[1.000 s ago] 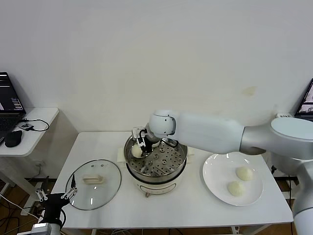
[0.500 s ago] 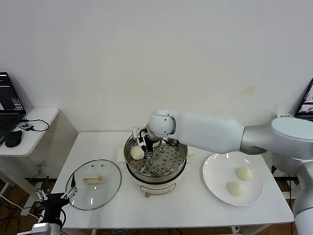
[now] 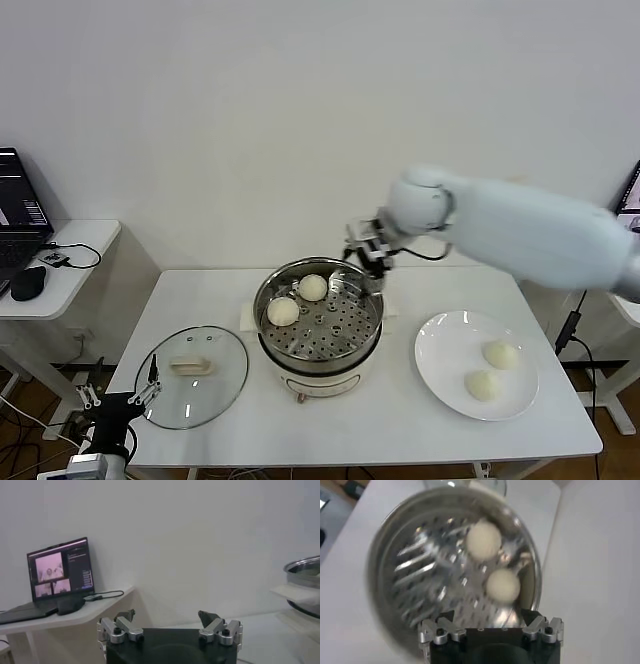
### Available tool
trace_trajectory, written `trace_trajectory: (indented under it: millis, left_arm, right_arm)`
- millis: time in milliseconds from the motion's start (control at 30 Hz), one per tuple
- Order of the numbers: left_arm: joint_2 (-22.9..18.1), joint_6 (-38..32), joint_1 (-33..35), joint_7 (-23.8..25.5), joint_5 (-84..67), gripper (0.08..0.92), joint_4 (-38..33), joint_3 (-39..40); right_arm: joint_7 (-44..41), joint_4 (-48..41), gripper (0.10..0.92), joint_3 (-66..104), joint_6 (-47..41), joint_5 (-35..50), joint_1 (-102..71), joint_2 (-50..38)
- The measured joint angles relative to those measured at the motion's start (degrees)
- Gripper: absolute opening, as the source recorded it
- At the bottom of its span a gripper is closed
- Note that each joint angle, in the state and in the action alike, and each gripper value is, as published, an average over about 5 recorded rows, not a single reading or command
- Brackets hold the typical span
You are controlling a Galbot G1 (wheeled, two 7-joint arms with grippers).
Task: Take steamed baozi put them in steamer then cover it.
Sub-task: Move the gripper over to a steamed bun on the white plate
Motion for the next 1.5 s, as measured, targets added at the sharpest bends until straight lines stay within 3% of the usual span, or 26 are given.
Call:
trace_trajectory:
  millis: [400,667,1033,1500]
  left_arm:
    - [-0.5,0.0,0.5,0.0,0.8,0.823,-0.1,0.9]
    - [-0.7,0.0,0.9,0.0,1.3,0.823,-0.3,1.1]
    - [-0.9,0.1,1.1,0.0,1.4,0.823,0.1,0.4]
    - [-0.8,0.1,1.3,0.0,1.1,0.823,0.7,-1.0]
  right_arm:
    - [-2.7,8.0,0.823,5.8,6.0,-10.4,-10.2,-20.7]
    - [-1.9,8.9,0.823,18.0,8.4,-17.4,-28.0,-28.1]
    - [1.1,6.2,0.823,27.8,9.4,-23.3,-44.1,-28.2]
    - [5.1,0.9,0.800,32.2,8.6,-27.3,-52.0,-22.2]
